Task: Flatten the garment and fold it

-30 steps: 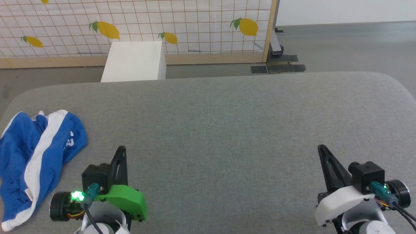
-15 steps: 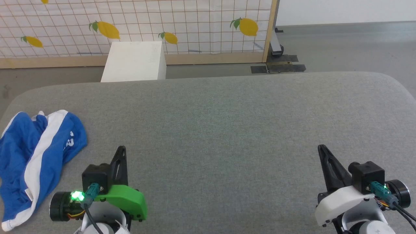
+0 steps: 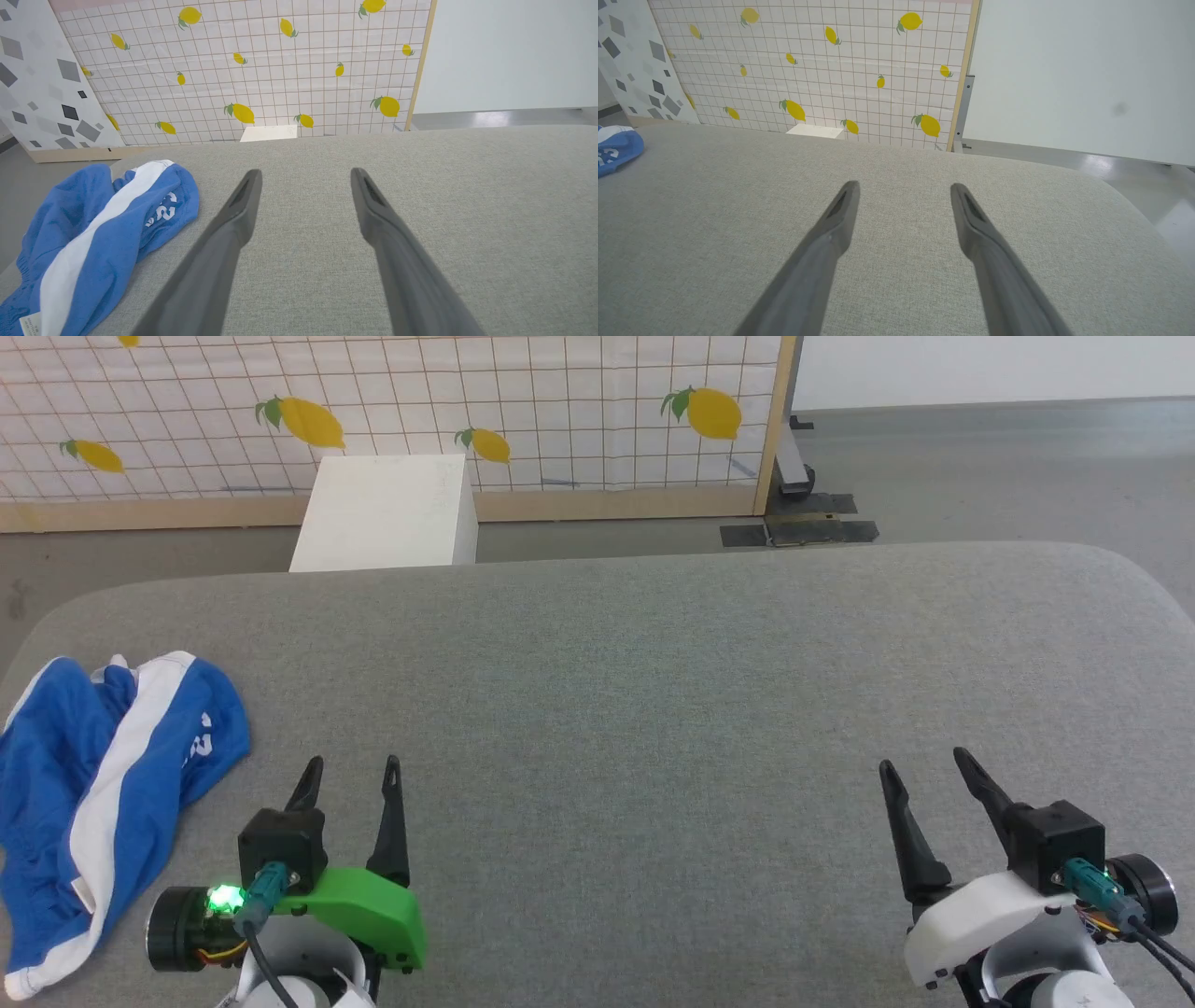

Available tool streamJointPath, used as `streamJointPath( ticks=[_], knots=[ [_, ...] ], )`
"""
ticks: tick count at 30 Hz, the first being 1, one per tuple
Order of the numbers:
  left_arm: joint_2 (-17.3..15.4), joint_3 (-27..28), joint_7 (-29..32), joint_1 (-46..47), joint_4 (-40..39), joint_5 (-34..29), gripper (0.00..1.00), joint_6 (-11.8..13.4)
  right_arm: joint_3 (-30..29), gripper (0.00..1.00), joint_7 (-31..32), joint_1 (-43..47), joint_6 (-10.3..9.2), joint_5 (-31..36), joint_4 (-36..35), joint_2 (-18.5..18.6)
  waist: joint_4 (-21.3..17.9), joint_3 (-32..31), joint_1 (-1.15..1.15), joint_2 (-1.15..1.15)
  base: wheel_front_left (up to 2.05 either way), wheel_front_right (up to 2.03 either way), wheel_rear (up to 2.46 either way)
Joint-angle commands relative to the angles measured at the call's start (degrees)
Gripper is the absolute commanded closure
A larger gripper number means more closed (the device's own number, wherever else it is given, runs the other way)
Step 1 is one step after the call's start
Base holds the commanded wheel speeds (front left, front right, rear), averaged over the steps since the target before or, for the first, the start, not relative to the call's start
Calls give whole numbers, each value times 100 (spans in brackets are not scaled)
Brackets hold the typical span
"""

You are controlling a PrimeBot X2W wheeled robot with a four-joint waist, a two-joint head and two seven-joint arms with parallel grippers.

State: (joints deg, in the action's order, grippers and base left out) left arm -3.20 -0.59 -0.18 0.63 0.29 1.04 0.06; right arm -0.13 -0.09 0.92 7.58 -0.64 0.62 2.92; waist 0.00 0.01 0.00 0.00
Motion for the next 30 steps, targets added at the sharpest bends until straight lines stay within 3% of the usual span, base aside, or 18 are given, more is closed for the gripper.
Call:
streamJointPath(
  ticks=[1, 15, 30],
  knots=[
    [2, -15, -59, -12, 33, 21, 0, 28, 1, 0, -61, 18, 0, -90, 43, 0, 2, 1, 0, 0, 0, 0, 0],
    [5, -63, -224, -41, 97, 150, 0, 111, 13, 0, -226, 48, -1, -323, 172, -1, 148, 4, 0, 0, 0, 0, 0],
    [9, -60, -402, -111, 140, 268, 0, 194, 58, 0, -405, 74, -2, -538, 300, -1, 607, 20, 0, 0, 0, 0, 0]
  ],
)
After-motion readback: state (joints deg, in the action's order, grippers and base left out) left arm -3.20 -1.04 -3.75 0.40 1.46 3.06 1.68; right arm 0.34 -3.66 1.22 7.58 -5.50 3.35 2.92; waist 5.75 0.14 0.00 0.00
